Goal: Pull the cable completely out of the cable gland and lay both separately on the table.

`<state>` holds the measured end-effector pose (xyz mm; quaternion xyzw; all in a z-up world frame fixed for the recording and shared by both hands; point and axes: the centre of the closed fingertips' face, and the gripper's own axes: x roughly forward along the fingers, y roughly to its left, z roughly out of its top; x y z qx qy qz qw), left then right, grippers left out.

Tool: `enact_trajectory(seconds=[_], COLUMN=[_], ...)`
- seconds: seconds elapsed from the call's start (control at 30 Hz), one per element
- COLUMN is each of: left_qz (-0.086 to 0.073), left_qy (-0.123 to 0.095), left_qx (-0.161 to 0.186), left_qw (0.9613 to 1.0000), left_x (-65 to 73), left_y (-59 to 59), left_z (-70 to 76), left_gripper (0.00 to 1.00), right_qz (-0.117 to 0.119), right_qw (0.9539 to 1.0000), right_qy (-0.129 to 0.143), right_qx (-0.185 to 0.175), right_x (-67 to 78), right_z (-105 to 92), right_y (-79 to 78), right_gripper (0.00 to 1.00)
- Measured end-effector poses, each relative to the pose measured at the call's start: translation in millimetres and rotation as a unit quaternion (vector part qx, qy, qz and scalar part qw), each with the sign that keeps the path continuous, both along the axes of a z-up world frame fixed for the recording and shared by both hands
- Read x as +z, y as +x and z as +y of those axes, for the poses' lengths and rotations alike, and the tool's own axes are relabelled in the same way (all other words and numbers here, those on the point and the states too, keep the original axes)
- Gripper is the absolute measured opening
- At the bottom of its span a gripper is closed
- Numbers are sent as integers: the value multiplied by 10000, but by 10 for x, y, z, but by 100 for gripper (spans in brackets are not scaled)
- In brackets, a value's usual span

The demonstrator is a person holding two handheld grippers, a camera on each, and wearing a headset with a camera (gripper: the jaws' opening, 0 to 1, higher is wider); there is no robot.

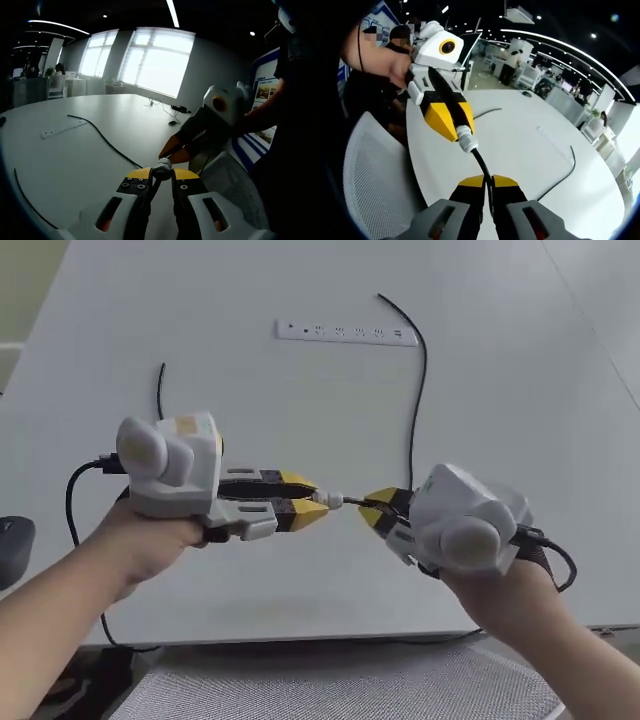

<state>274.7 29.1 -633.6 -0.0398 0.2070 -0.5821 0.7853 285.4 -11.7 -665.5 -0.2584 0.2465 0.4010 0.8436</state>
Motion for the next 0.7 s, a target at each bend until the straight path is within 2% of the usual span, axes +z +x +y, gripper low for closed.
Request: enact_trajectory(seconds=[0.17,0.3,0.33,0.43,0.47,0.57,0.6,0.63,0.67,0.7], left_qz=[6,11,7,1,5,0,-1,-9,-23,-20], left_qy=[14,31,31,33,24,41,48,78,119,128], left_qx=[2,-19,-19,-10,0,2,-14,-31,-31,-24], left_qw=[10000,10000,10000,10000,10000,10000,10000,10000,9999,9999], left_x=[-5,-11,-8,-5,-5,-17,-23,-32,-48,-51], left_y=[-38,-89,-101,-118,-126,-146,-155,-166,-169,-168], left_z=[-11,-30,-39,-54,-62,-88,-99,-108,-114,-117], left_gripper=[15,15,15,15,15,15,15,15,15,15], right_qz=[146,322,446,620,761,1004,1163,1385,1371,1331], right_qw=[9993,9968,9948,9903,9862,9781,9743,9659,9653,9670], right_qy=[50,137,224,329,445,611,690,934,929,878], right_qx=[-340,-713,-885,-1200,-1400,-1718,-1803,-1978,-2021,-1989], right_x=[-97,-185,-216,-276,-311,-394,-429,-456,-462,-468], right_z=[-131,-255,-287,-356,-387,-447,-445,-424,-443,-447], right_y=[24,41,33,38,37,32,6,-18,-12,-12], right_gripper=[0,0,0,0,0,0,0,0,0,0])
